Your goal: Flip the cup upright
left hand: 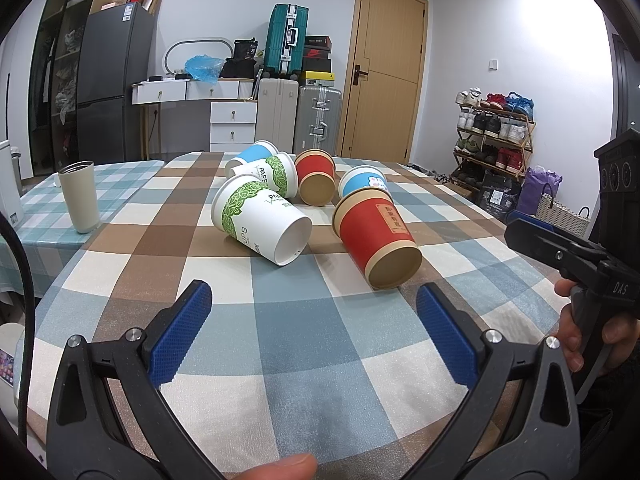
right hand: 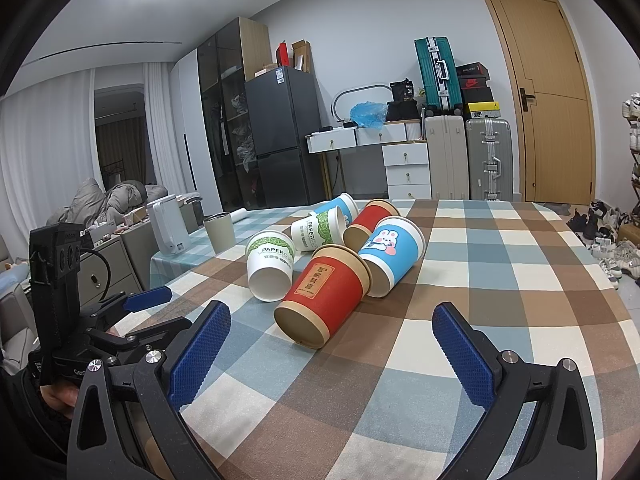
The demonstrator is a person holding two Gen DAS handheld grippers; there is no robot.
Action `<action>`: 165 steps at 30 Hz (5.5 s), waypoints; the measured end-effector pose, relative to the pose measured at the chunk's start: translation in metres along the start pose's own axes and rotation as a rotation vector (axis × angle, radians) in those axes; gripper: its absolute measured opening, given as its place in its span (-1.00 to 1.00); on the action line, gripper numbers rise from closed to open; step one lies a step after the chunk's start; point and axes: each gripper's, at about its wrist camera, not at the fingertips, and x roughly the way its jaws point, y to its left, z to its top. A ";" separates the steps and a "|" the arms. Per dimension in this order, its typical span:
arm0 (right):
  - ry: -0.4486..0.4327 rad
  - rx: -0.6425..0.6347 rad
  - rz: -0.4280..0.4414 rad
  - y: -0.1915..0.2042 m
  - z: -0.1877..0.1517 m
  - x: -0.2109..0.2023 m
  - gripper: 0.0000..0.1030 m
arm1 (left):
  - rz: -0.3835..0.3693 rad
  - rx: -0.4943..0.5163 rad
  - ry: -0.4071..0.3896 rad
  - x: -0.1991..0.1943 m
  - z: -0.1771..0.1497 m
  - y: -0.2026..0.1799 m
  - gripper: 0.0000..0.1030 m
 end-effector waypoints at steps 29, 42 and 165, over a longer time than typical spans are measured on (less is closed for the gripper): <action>0.002 0.002 -0.002 -0.001 0.000 0.001 1.00 | 0.001 0.001 0.000 0.000 0.000 0.000 0.98; 0.050 0.021 -0.066 -0.011 0.005 0.001 1.00 | 0.017 0.007 0.031 0.012 0.006 -0.013 0.98; 0.146 0.026 -0.072 -0.014 -0.001 0.012 1.00 | -0.006 -0.119 0.093 -0.008 0.011 -0.025 0.97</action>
